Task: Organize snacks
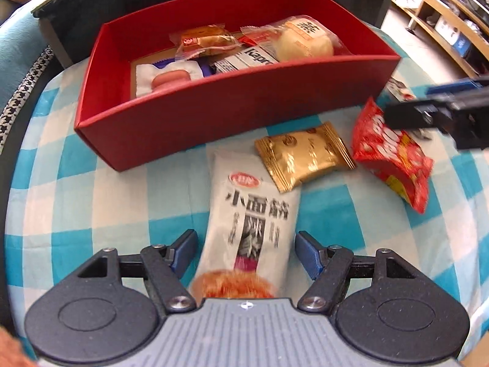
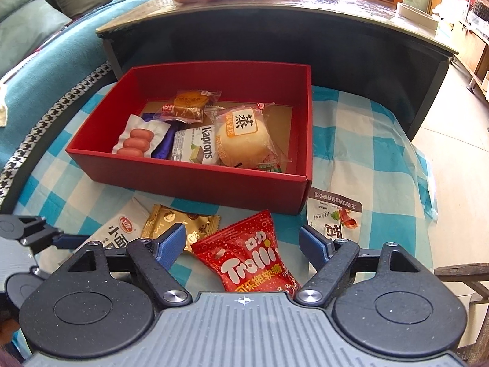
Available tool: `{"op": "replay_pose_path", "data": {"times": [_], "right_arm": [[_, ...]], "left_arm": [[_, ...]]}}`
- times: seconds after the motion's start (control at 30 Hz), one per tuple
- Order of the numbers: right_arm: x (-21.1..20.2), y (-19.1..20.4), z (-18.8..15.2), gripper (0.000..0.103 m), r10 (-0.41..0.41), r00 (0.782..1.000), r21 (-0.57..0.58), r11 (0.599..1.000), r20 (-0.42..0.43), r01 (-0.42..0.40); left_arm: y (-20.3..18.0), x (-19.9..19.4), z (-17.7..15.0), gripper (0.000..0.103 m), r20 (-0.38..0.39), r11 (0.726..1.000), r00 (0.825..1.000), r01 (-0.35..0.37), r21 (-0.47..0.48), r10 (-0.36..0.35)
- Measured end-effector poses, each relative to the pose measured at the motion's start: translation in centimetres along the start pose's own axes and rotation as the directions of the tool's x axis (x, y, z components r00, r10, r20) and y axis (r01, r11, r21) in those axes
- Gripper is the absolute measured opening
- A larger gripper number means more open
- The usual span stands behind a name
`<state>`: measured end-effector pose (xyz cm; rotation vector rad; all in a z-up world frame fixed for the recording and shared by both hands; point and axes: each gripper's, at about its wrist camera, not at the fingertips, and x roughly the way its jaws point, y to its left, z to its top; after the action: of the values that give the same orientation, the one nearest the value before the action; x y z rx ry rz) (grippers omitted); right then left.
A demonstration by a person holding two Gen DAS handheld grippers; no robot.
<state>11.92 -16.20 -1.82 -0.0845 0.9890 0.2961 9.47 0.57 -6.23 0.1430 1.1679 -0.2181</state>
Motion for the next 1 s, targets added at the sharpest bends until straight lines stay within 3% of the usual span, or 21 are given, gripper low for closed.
{"op": "replay_pose_path", "data": {"times": [0.07,0.17,0.27,0.37,0.57,0.73,0.8,0.9,1.0], "right_arm": [[0.1,-0.5,-0.1,0.086,-0.01,1.0,0.003,1.0,-0.007,0.01],[0.3,-1.8,-0.3,0.086,-0.026,0.999,0.02,0.999,-0.022,0.027],[0.5,-3.0,-0.1,0.086,-0.031,0.999,0.042,0.999,-0.043,0.033],[1.1,-3.2,-0.4,0.086,-0.021,0.998,0.042,0.999,-0.063,0.023],[3.0,-0.6,-0.3,0.086,0.025,0.993,-0.08,0.996,-0.114,-0.035],[5.2,0.0,-0.9,0.086,-0.001,0.987,-0.115,0.993,-0.158,-0.017],[5.0,0.5,-1.0,0.083,-0.017,0.989,-0.137,0.991,-0.148,-0.003],[4.3,1.0,-1.4,0.065,-0.028,0.989,-0.144,0.989,-0.143,0.007],[3.6,1.2,-2.2,0.061,-0.026,0.989,-0.133,0.991,-0.148,0.007]], "left_arm": [[-0.2,0.2,0.2,0.099,0.006,1.0,1.0,-0.023,-0.007,0.023],[-0.2,-0.1,0.1,0.086,0.005,1.0,1.0,-0.025,-0.01,0.025],[0.3,-0.7,-0.4,0.082,-0.003,0.999,1.0,-0.02,-0.032,0.02],[0.9,-1.4,-1.1,0.08,-0.007,0.998,1.0,-0.006,-0.064,0.005],[1.6,-2.0,-1.8,0.079,-0.011,0.994,0.999,0.036,-0.102,-0.038],[1.9,-1.7,-1.9,0.079,-0.018,0.993,0.999,0.044,-0.109,-0.046],[2.0,-1.4,-1.9,0.082,-0.027,0.993,0.998,0.045,-0.113,-0.048],[1.9,-1.3,-1.9,0.084,-0.022,0.995,0.999,0.029,-0.099,-0.031],[1.6,-1.2,-2.1,0.088,-0.015,0.997,1.0,0.001,-0.081,-0.002]]}}
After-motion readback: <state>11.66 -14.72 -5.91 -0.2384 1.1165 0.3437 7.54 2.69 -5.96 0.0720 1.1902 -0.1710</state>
